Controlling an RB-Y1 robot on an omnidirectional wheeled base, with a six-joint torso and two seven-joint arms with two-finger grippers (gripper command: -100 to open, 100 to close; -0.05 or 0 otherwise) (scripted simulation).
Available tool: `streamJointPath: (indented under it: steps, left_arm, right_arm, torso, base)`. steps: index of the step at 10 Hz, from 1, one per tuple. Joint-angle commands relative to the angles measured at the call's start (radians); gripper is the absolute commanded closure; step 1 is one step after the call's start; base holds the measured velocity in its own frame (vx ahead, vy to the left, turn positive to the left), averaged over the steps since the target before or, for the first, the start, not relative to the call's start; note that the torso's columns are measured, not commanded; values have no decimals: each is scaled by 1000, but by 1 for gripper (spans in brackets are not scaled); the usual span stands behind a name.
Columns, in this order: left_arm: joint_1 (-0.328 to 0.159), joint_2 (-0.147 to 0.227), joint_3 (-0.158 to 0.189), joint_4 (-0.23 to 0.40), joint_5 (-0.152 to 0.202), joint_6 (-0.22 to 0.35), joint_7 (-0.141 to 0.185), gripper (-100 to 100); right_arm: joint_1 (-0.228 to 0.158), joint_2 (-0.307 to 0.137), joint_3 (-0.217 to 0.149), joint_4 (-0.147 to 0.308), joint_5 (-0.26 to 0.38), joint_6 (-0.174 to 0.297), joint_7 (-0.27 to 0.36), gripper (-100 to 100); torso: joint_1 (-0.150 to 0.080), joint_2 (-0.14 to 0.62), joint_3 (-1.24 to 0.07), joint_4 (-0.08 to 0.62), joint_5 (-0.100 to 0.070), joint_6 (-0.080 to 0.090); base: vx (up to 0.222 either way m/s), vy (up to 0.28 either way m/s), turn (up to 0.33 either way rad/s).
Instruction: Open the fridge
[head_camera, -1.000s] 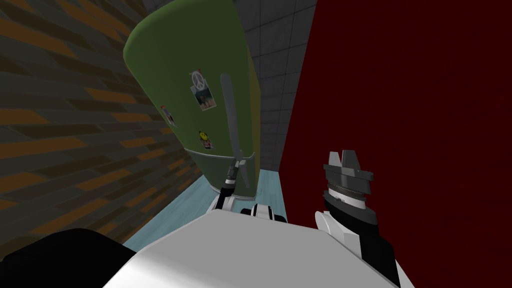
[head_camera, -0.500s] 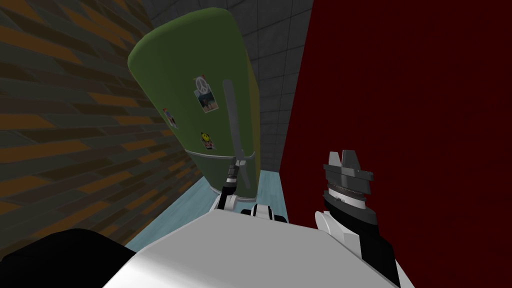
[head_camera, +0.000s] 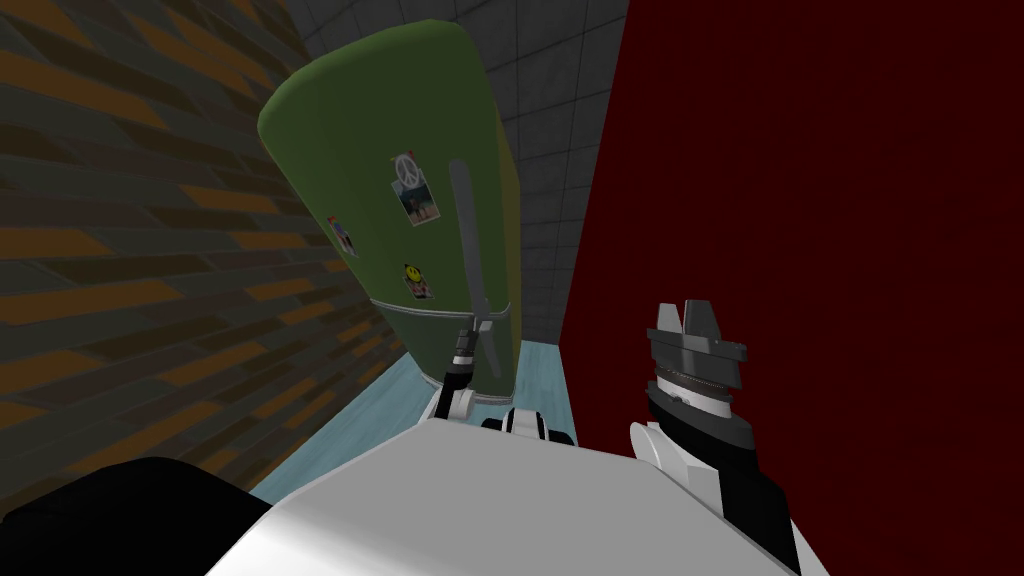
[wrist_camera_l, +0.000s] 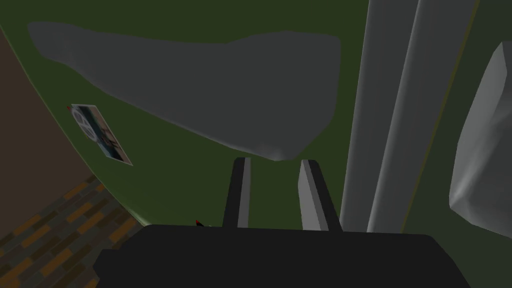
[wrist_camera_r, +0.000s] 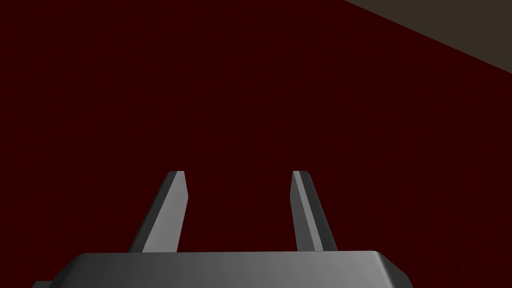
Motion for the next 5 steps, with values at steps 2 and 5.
streamJointPath:
  steps: [2, 5]
  left_arm:
    - [5, 30, -3, 20, -4, -19, -6, -100]
    - [5, 99, -3, 19, -7, -17, -8, -100]
  right_arm:
    - [0, 0, 0, 0, 0, 0, 0, 0]
    - [0, 0, 0, 0, 0, 0, 0, 0]
  torso:
    - [-1, -1, -1, 1, -1, -1]
    - [2, 0, 0, 1, 0, -2]
  base:
    - [-17, -6, -1]
    - [0, 0, 0]
